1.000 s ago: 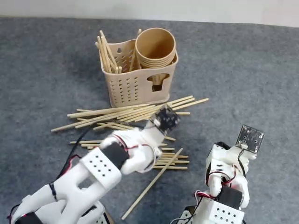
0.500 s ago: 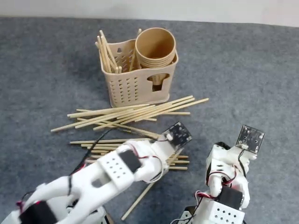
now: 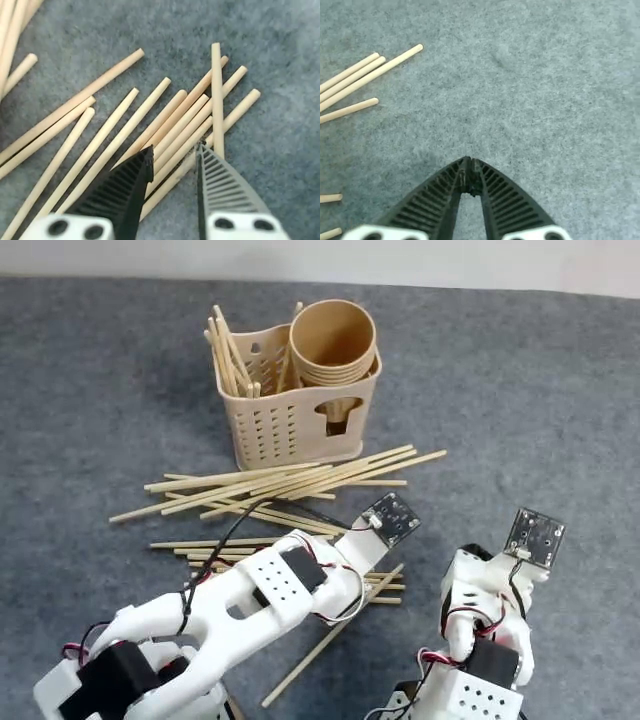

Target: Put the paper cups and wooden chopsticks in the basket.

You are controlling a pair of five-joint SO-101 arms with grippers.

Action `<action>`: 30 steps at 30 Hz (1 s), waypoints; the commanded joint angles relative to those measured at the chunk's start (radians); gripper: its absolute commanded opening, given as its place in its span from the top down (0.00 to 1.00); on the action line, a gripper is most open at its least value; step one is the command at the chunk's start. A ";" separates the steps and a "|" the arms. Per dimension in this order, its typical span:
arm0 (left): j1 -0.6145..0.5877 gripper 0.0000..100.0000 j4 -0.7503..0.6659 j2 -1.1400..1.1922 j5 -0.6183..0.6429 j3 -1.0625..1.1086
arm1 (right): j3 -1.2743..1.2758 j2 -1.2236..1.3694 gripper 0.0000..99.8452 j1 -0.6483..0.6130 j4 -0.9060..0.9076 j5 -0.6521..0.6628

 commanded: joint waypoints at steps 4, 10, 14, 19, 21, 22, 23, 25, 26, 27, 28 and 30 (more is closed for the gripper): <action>0.104 0.85 -0.008 -0.074 0.006 -0.031 | 0.105 -0.012 1.00 0.010 0.002 -0.003; 0.134 0.85 -0.012 -0.027 0.006 -0.022 | 0.105 -0.012 1.00 0.010 0.002 -0.003; 0.133 0.85 -0.006 0.074 0.006 -0.082 | 0.105 -0.012 1.00 0.010 0.002 -0.003; 0.133 0.85 -0.005 0.143 0.006 -0.130 | 0.105 -0.012 1.00 0.010 0.002 -0.003; 0.133 0.88 -0.005 0.143 0.005 -0.128 | 0.105 -0.012 1.00 0.010 0.002 -0.003; 0.133 0.91 -0.005 0.143 0.005 -0.128 | 0.105 -0.012 1.00 0.010 0.002 -0.003; 0.133 0.94 -0.005 0.143 0.003 -0.128 | 0.105 -0.012 1.00 0.010 0.002 -0.003; 0.133 0.98 -0.005 0.143 0.003 -0.130 | 0.105 -0.012 1.00 0.010 0.002 -0.003; 0.133 0.99 -0.005 0.143 0.003 -0.130 | 0.105 -0.012 1.00 0.010 0.002 -0.003; 0.133 0.99 -0.005 0.143 0.000 -0.130 | 0.105 -0.012 1.00 0.010 0.002 -0.003; 0.133 0.99 -0.005 0.143 -0.017 -0.131 | 0.105 -0.012 1.00 0.010 0.002 -0.003; 0.134 0.99 -0.005 0.142 -0.071 -0.131 | 0.105 -0.012 1.00 0.010 0.002 -0.003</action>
